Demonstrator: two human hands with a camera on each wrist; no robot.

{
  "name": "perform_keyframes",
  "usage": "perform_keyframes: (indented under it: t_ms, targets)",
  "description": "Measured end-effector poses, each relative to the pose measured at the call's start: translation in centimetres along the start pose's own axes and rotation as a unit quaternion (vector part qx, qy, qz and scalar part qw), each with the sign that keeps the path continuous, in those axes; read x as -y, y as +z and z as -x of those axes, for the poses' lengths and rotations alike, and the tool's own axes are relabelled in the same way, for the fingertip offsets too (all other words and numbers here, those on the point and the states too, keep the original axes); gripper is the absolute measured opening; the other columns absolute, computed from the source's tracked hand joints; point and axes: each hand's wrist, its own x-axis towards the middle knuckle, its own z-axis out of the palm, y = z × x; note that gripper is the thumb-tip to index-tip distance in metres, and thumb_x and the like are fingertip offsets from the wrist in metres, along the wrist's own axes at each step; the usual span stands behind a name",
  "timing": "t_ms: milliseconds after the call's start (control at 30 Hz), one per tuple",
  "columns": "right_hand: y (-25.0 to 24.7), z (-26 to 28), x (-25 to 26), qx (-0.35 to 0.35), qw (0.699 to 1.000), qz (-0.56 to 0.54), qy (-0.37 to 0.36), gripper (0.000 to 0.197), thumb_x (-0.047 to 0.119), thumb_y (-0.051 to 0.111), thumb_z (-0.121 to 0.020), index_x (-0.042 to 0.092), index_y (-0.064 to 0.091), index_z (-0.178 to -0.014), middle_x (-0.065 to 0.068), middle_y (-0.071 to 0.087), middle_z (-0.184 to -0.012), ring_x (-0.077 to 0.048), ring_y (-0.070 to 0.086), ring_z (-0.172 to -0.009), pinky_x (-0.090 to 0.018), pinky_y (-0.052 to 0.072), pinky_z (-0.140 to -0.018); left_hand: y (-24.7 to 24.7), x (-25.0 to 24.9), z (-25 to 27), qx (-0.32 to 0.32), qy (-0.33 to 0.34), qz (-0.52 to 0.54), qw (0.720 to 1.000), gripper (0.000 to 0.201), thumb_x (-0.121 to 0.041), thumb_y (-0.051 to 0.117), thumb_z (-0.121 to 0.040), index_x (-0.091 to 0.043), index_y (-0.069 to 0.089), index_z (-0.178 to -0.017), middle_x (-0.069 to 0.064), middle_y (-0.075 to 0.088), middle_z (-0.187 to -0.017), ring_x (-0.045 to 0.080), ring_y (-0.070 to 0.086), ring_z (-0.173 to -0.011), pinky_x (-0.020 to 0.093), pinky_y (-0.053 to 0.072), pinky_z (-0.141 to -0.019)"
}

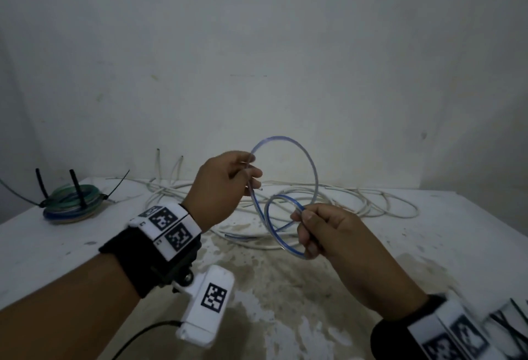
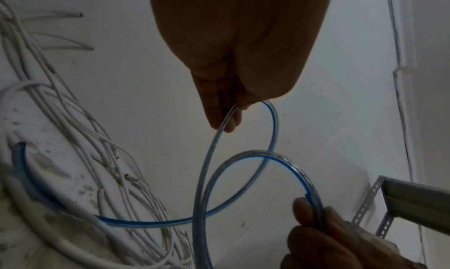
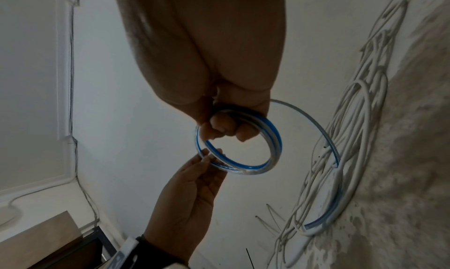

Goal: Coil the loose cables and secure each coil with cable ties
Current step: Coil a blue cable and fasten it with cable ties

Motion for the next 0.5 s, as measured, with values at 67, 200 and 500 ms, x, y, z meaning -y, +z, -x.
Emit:
perform_keyframes:
  t_ms: [67, 200, 500]
  targets:
    - [0.1, -0.2, 0.1, 0.007, 1.000, -0.001, 0.008, 0.028, 0.015, 0.045, -0.098, 0.014, 0.067, -0.082, 0.003, 0.058, -0.061, -0.010, 0.045, -0.051, -0.029, 0.043, -0.058, 0.0, -0.1, 0.6, 0.032, 0.068, -0.041, 0.996, 0.026, 0.004, 0.050, -0.093, -0.009, 0.064, -0.111, 0.001, 0.070, -0.084, 0.013, 0.067, -0.067, 0.026, 0.057, -0.069]
    - [0.3, -0.7, 0.6, 0.006, 1.000, -0.002, 0.011, 0.027, 0.014, 0.045, -0.098, 0.010, 0.067, -0.082, 0.003, 0.056, -0.058, -0.011, 0.043, -0.049, -0.024, 0.040, -0.052, 0.3, -0.2, 1.6, 0.076, 0.179, -0.124, 0.973, 0.031, -0.001, 0.051, -0.094, -0.027, 0.061, -0.109, -0.016, 0.068, -0.088, 0.000, 0.066, -0.076, 0.015, 0.053, -0.075]
    - [0.5, -1.3, 1.1, -0.025, 0.999, -0.018, -0.027, 0.015, 0.016, 0.056, -0.093, 0.011, 0.058, -0.080, -0.004, 0.059, -0.061, -0.013, 0.046, -0.048, -0.025, 0.039, -0.048, 0.6, -0.6, 3.0, 0.136, 0.176, -0.136, 0.966, 0.024, -0.009, 0.047, -0.095, -0.018, 0.064, -0.110, -0.013, 0.067, -0.088, 0.005, 0.066, -0.075, 0.028, 0.055, -0.074]
